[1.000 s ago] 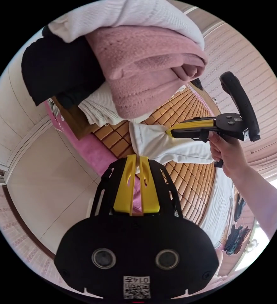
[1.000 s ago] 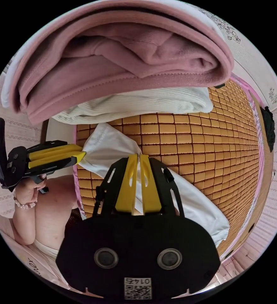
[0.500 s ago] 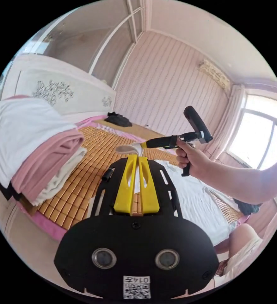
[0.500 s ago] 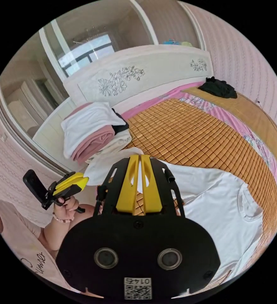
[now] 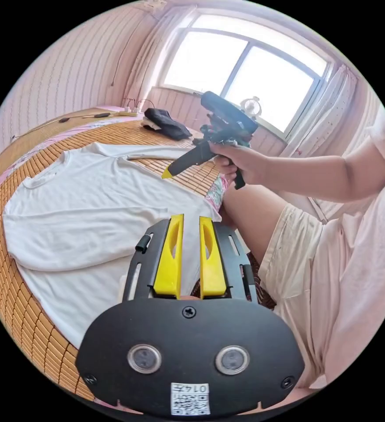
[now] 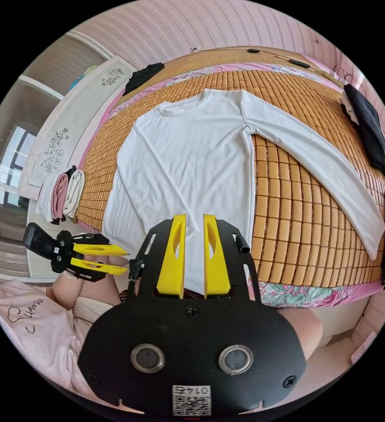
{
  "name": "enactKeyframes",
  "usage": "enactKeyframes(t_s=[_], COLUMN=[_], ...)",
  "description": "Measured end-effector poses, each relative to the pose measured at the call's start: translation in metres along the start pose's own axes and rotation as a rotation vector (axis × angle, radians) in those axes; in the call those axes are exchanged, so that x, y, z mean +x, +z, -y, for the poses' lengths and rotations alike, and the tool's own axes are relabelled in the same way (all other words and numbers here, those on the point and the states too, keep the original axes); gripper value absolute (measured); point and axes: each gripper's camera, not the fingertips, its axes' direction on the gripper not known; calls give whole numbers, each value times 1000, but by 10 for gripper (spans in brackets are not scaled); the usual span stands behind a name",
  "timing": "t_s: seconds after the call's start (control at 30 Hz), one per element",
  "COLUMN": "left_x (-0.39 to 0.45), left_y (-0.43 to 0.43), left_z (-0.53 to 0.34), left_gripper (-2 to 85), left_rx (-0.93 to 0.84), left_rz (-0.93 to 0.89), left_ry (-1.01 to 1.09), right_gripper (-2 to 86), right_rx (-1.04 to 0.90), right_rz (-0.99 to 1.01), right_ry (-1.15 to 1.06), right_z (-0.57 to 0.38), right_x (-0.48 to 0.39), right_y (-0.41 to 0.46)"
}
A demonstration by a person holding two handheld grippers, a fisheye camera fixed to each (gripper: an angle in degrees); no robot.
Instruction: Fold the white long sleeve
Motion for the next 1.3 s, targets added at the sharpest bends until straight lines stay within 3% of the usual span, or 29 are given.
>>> enactKeyframes(t_s=[0.23, 0.43, 0.53, 0.63, 0.73, 0.83, 1.07, 1.2, 1.3], left_x=[7, 3, 8, 26, 53, 67, 7, -27, -74], left_y=[56, 133, 135, 111, 91, 94, 148, 115, 80], left_z=[15, 36, 48, 66, 93, 109, 87, 66, 53], left_gripper=[77, 62, 39, 39, 39, 40, 55, 54, 53], left_rx=[-146, -362, -340, -186, -62, 1, -202, -172, -172], left_rz=[186, 248, 342, 452, 543, 482, 56, 134, 319], left_ry=[-64, -89, -95, -37, 99, 204, -28, -80, -135], right_gripper=[91, 15, 9, 8, 9, 11, 42, 53, 61], right_rx=[-62, -91, 2, 160, 278, 250, -102, -79, -29], right_rz=[-60, -15, 105, 206, 180, 141, 10, -110, -51], right_ry=[-95, -109, -101, -125, -126, -72, 88, -27, -201], right_z=[6, 17, 23, 25, 17, 12, 20, 59, 124], right_x=[14, 35, 50, 59, 71, 95, 148, 125, 83], right_y=[33, 43, 12, -41, -84, -86, -6, -8, -2])
